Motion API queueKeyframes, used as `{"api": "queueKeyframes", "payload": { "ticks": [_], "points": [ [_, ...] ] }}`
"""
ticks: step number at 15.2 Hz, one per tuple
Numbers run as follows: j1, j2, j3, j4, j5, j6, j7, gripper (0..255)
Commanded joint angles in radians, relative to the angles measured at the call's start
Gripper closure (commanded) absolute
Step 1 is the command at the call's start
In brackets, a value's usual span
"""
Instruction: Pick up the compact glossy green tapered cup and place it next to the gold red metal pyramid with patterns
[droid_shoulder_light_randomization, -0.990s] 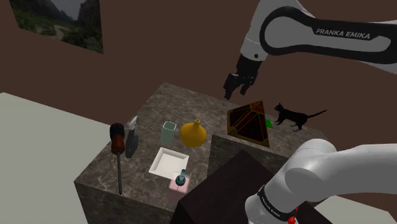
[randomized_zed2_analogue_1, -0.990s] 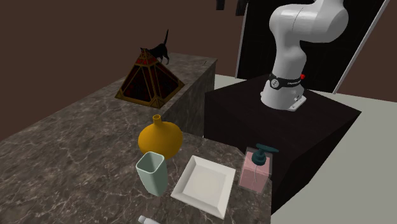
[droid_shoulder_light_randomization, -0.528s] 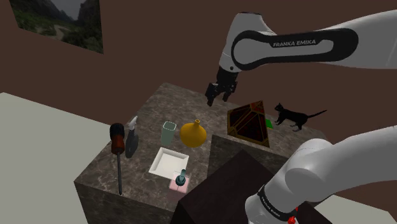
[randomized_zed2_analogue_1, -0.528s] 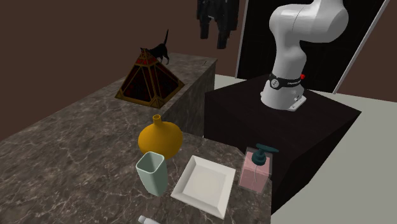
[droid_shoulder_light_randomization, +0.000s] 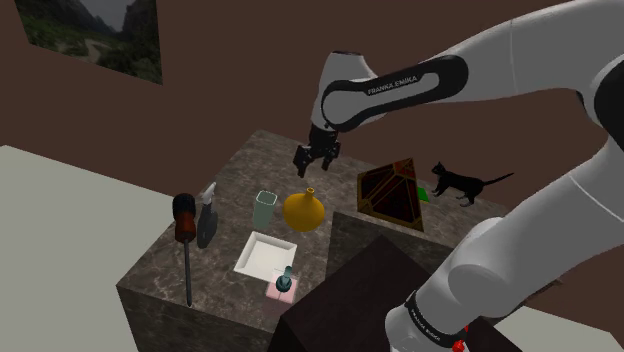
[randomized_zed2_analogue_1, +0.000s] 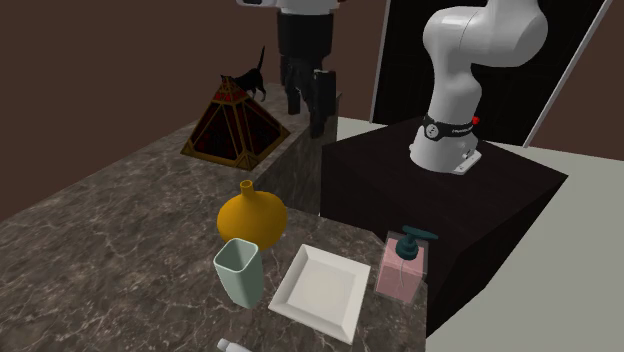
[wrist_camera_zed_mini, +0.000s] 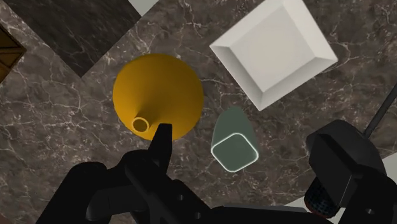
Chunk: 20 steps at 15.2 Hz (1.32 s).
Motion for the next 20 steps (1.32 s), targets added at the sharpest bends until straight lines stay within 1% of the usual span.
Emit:
{"api": "queueKeyframes", "payload": {
  "ticks": [1,6,10,15,19,20],
  "points": [
    [0.001,0.084,0.002,0.031,-0.001,0.052,0.006,0],
    [0.007,0.286,0.009,0.133,-0.005,0.143,0.025,0],
    [0.014,0.447,0.012,0.237,-0.010,0.194,0.039,0],
    [0.026,0.647,0.013,0.395,-0.013,0.229,0.051,0],
    [0.036,0.807,0.013,0.545,-0.013,0.233,0.057,0],
    [0.038,0.829,0.013,0.567,-0.013,0.232,0.057,0]
  ]
}}
